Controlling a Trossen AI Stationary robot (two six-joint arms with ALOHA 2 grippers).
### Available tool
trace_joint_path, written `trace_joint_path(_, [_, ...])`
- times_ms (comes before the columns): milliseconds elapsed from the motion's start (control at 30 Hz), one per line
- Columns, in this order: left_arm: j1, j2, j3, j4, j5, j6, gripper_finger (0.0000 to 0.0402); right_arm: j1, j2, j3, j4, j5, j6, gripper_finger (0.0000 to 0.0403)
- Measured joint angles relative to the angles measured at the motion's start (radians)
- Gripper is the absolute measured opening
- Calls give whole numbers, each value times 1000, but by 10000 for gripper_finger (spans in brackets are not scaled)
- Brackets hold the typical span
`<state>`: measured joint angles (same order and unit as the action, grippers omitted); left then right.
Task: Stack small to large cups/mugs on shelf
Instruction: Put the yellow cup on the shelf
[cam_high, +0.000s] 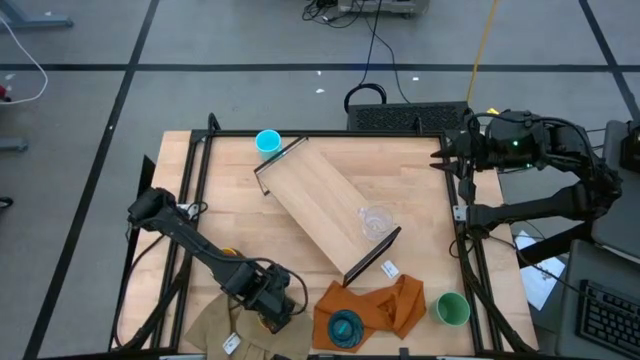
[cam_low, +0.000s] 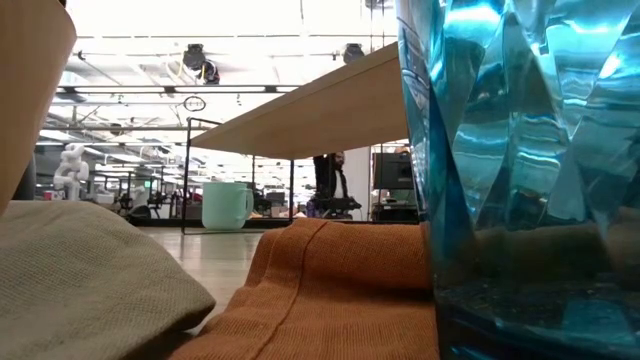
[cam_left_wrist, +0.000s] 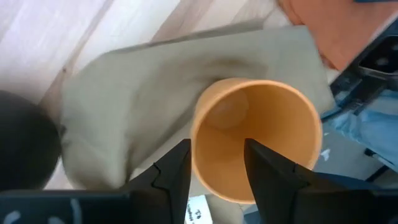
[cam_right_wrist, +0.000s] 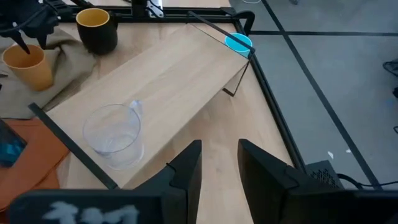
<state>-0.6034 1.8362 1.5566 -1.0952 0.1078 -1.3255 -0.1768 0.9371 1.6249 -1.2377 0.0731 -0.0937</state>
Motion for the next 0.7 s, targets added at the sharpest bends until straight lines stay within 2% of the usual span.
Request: trace_joint_path(700, [26,0,0,-12,-6,34,147,0,6,0,-1,-27,45,96])
